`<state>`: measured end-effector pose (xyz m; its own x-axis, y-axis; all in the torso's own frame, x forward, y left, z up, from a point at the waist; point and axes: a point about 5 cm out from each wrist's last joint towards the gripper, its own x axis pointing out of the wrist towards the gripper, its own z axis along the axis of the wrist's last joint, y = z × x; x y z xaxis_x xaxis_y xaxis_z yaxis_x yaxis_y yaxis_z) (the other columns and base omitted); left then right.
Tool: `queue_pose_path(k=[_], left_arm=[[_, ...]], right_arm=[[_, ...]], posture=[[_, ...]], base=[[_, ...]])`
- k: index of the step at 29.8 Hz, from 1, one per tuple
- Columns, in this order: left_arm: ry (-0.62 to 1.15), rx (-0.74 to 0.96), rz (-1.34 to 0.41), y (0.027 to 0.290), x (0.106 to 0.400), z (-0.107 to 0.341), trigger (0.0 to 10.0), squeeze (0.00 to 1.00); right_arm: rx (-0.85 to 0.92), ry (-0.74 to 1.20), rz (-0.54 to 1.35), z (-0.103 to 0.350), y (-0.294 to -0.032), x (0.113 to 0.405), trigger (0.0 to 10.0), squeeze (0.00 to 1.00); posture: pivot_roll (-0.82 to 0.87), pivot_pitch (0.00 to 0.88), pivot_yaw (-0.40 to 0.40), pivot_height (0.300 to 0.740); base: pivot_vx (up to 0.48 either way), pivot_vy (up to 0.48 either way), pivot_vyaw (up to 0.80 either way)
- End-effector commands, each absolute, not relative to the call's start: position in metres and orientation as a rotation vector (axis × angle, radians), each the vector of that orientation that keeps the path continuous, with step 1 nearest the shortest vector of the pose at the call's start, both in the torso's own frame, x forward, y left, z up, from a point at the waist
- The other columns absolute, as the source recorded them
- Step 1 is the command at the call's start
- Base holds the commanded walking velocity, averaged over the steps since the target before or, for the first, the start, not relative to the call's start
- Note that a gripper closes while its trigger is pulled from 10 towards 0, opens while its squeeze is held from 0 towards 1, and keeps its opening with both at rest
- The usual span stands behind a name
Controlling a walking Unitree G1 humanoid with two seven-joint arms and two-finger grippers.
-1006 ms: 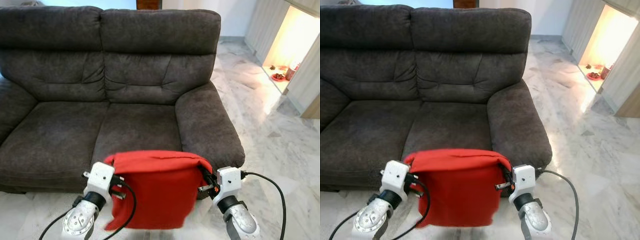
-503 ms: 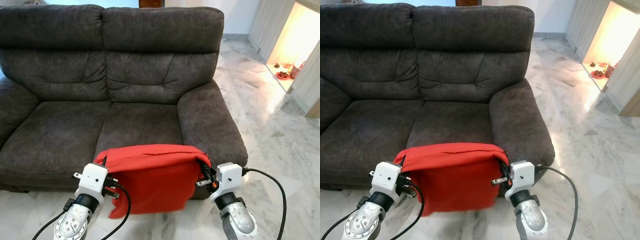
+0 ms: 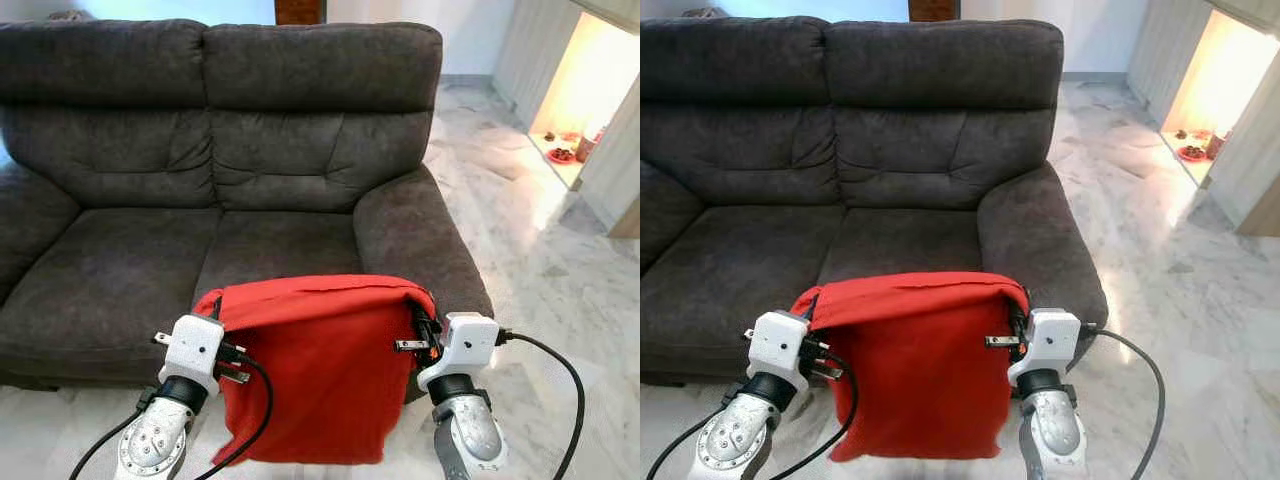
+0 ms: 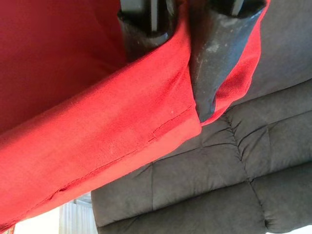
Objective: Move the pillow to the sofa from floor
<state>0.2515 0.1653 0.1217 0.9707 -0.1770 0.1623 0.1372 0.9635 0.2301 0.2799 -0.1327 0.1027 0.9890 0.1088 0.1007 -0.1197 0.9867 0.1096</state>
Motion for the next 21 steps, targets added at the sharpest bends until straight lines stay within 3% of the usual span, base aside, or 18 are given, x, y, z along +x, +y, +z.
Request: queue_pose_path(k=[1,16,21], left_arm=[[-0.225,0.231,-0.053,0.184,0.25,0.133,10.0,0.0],[-0.238,0.235,-0.046,0.182,0.252,0.137,10.0,0.0],[-0.236,0.236,-0.04,0.183,0.254,0.137,10.0,0.0]], right_arm=[[0.13,-0.169,0.013,0.117,-0.157,0.277,10.0,0.0],[0.095,-0.181,0.24,0.126,-0.131,0.272,10.0,0.0],[0.097,-0.179,0.248,0.127,-0.131,0.271,10.0,0.0]], posture=[[0.02,0.011,0.029,0.74],[0.02,0.041,0.017,0.74],[0.02,0.055,0.014,0.74]], base=[[0.0,0.0,0.0],[0.0,0.0,0.0],[0.0,0.0,0.4]])
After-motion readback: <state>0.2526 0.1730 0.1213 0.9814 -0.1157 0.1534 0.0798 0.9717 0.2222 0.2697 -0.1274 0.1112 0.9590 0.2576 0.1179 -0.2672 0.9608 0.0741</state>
